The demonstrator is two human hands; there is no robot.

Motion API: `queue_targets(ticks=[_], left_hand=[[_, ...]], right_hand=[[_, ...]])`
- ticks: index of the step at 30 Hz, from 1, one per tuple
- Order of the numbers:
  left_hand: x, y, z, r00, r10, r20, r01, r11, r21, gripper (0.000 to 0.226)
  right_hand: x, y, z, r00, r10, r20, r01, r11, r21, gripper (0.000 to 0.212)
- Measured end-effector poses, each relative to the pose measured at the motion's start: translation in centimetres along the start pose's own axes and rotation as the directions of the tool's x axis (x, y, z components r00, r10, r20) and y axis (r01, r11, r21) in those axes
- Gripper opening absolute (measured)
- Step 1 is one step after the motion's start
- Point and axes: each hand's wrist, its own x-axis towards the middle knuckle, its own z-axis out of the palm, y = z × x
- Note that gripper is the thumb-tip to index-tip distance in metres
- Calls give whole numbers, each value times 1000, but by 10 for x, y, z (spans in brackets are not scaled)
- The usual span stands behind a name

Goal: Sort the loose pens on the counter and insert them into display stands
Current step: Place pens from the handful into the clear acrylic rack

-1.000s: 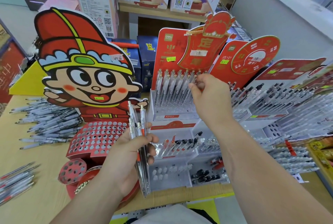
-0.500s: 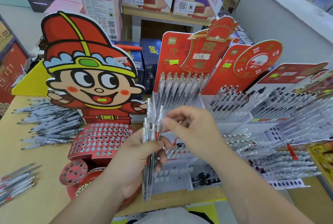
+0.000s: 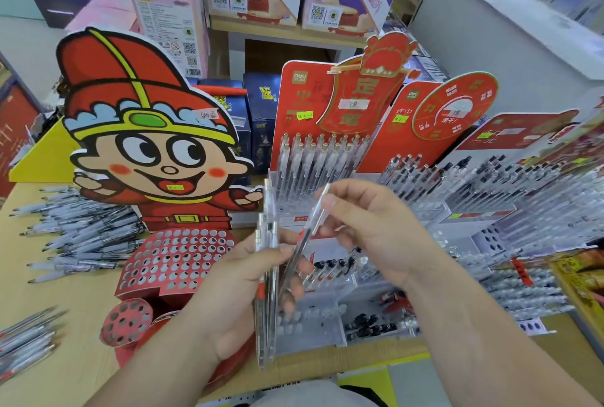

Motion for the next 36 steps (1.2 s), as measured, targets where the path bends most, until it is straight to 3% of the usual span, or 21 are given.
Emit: queue_targets(ticks=[5,7,10,14,23,32,36], left_hand=[[10,0,-7,985,0,-174,-10,998,-55,44],[11,-1,-8,982,3,-187,-13,998,-54,46],[12,-2,-6,984,-1,-181,-8,999,-49,27],[12,-1,-1,984,6,-176,-15,999,-45,24],[10,-1,4,986,12,-167,-21,998,-55,20],[10,-8,-5,982,13,-188,-27,997,-73,26],[11,-8,-8,984,23,-177,-39,996,-85,31]], right_hand=[[1,-27,-29,948,-227,-224,219,974,-61,6],[1,-37,-40,896,-330,-297,295,943,-157,3],[4,-46,-52,779,-505,-373,360,846,-393,7],[13,-40,-55,677,-652,-341,338,687,-644,10],[30,-16,-47,669,-695,-264,274,561,-781,7],[40,-16,-50,705,-660,-259,235,562,-793,18],[40,-10,-50,729,-644,-233,184,512,-839,18]])
